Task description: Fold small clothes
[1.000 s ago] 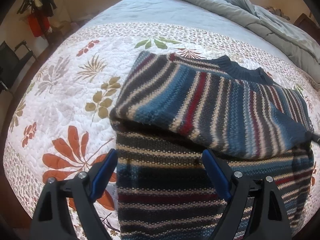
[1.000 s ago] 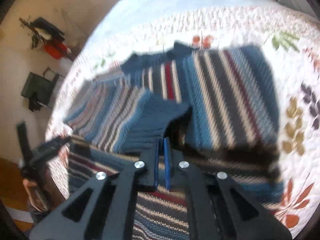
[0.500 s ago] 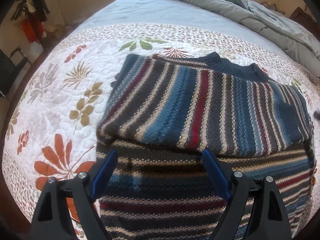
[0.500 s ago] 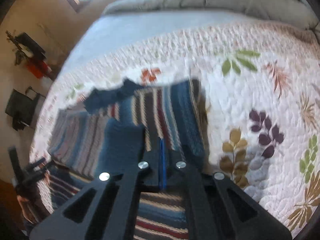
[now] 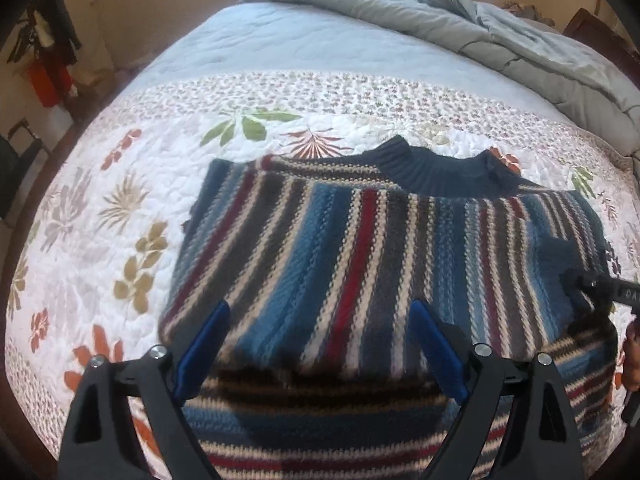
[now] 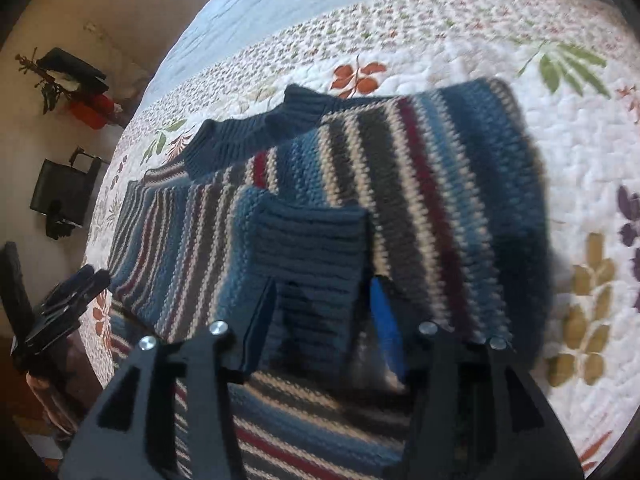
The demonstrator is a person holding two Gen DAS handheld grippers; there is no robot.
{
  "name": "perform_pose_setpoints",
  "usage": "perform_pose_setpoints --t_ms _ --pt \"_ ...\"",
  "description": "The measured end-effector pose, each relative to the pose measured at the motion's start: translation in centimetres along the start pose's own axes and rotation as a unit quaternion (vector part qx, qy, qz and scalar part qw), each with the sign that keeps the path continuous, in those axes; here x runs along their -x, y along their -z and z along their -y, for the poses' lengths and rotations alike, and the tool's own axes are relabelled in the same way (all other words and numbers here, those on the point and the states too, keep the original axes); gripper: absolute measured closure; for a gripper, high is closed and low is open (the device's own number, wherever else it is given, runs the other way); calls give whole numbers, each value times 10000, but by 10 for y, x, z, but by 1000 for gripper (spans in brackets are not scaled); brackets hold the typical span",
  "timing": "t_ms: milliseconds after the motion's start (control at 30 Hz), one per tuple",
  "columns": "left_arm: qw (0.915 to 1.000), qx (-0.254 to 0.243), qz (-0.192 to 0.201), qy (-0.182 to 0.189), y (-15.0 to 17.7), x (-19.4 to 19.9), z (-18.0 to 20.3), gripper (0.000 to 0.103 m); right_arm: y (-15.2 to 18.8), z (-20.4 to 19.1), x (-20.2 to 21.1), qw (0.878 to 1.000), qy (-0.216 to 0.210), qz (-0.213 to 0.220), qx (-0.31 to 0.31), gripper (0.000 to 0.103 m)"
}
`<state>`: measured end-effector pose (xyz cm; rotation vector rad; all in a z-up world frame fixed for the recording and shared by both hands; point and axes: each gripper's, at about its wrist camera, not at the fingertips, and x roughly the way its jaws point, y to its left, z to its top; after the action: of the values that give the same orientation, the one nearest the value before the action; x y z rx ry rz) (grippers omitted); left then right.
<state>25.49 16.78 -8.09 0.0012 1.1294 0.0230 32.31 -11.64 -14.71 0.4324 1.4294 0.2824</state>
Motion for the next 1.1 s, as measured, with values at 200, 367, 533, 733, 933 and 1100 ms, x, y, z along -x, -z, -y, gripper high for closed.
perform_pose_setpoints --t_ms 200,367,533,733,933,1100 --pt "9993 107 -345 -76 2 -31 -7 12 -5 -13 -4 9995 -8 6 328 91" --pt "9997 55 -226 -61 12 -24 -6 12 -13 -13 21 9988 -88 318 362 93" --pt "9999 47 -148 -9 15 -16 -1 12 -33 -7 63 9947 299 881 437 93" --pt "9995 -91 -273 -104 14 -34 15 12 -43 38 37 9977 553 389 37 89" --pt "9999 -77 -105 -92 14 -22 15 12 -25 16 43 9839 1489 720 677 68" --pt "9997 -142 -144 -110 10 -26 17 12 -12 1 54 9927 634 787 654 70"
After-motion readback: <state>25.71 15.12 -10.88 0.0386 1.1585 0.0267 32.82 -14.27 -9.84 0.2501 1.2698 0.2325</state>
